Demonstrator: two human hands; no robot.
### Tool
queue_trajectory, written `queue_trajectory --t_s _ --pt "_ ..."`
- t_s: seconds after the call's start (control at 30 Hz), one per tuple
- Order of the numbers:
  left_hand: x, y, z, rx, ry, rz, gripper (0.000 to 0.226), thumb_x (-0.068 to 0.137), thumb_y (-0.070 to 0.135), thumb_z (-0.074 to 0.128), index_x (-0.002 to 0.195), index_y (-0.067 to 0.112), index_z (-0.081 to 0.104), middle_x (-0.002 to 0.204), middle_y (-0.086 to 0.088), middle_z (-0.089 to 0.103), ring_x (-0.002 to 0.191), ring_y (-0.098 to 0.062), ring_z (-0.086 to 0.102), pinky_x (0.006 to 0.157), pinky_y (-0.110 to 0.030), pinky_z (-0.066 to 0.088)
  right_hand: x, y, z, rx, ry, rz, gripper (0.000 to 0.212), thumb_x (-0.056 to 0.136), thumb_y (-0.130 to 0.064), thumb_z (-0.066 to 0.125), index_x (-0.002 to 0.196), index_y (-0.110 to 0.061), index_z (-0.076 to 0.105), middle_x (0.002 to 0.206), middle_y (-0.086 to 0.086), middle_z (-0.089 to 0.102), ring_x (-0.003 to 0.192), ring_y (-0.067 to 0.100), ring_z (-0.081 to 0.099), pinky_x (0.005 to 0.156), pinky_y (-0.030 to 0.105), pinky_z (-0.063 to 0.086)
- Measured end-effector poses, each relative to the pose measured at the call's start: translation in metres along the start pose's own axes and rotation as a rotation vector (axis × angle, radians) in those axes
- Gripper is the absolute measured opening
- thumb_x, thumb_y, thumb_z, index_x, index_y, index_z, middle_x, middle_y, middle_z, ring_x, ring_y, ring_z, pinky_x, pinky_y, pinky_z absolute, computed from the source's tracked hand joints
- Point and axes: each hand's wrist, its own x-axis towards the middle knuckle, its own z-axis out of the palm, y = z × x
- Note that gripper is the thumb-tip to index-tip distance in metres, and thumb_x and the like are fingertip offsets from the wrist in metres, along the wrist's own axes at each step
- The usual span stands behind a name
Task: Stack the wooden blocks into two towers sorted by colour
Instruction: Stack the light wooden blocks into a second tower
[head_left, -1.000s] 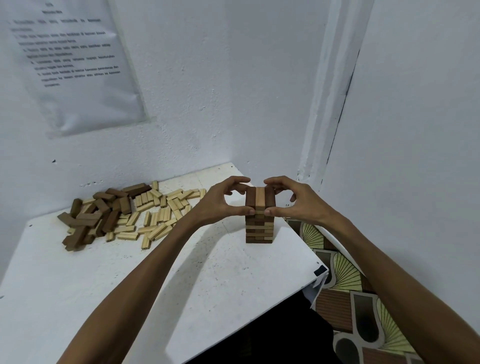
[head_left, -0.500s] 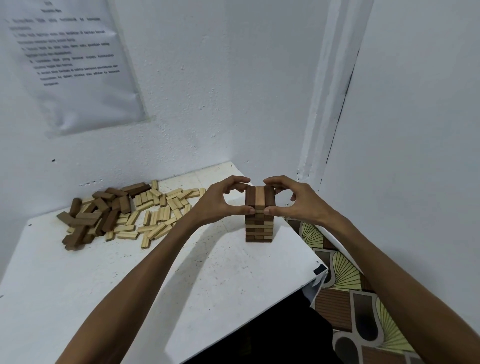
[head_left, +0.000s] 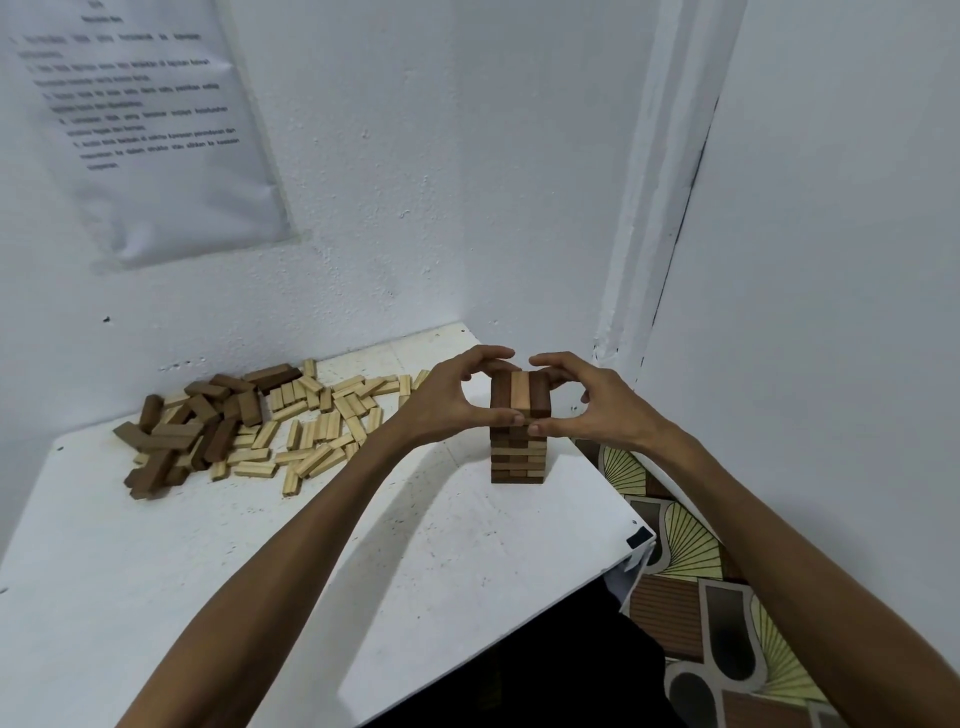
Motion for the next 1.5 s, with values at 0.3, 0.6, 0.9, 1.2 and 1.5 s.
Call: queue_trajectory --t_s 0.3,0.6,0.9,1.2,1.5 --pt "0.001 0.000 0.001 -0.028 0.001 -0.028 0.084 0.064 0.059 0.086 0.138 0.032 0.057 0.119 0.020 0.071 0.122 -0.007 0.060 0.105 -0.036 0.044 0.000 0.000 0.000 0.012 0.005 0.018 0.086 0.070 -0.051 0.091 0.144 -0.041 0.049 0.133 -0.012 0.064 0.121 -0.003 0.057 0.088 0.019 0.042" --pt "0.002 0.000 0.000 -0.051 -0.018 -0.050 0.087 0.062 0.059 0.086 0.140 0.032 0.055 0.122 0.017 0.071 0.120 -0.007 0.062 0.103 -0.035 0.047 0.000 0.000 0.000 0.039 0.009 0.044 0.087 0.070 -0.046 0.093 0.145 -0.039 0.049 0.129 -0.017 0.063 0.121 -0.005 0.056 0.087 0.018 0.042" --pt "0.000 0.001 0.003 -0.109 -0.016 -0.072 0.089 0.062 0.057 0.085 0.141 0.028 0.055 0.123 0.014 0.071 0.120 -0.005 0.062 0.100 -0.029 0.046 0.001 0.000 0.001 0.035 -0.003 0.041 0.085 0.072 -0.044 0.092 0.145 -0.037 0.049 0.128 -0.016 0.064 0.120 -0.003 0.057 0.086 0.017 0.041" --pt "-0.006 -0.011 0.004 -0.059 -0.063 -0.098 0.094 0.065 0.042 0.092 0.147 0.028 0.047 0.127 0.013 0.068 0.120 0.003 0.060 0.098 -0.024 0.042 0.001 0.002 0.003 0.012 -0.029 0.040 0.092 0.070 -0.050 0.091 0.148 -0.039 0.044 0.133 -0.012 0.065 0.123 -0.002 0.056 0.093 0.028 0.044" --pt "-0.009 -0.023 0.006 -0.058 -0.017 -0.095 0.087 0.070 0.030 0.095 0.145 0.026 0.051 0.121 0.013 0.072 0.117 -0.001 0.063 0.099 -0.030 0.044 0.000 0.003 0.004 0.018 -0.008 0.044 0.089 0.070 -0.048 0.092 0.146 -0.038 0.047 0.128 -0.014 0.066 0.119 -0.007 0.056 0.090 0.025 0.043"
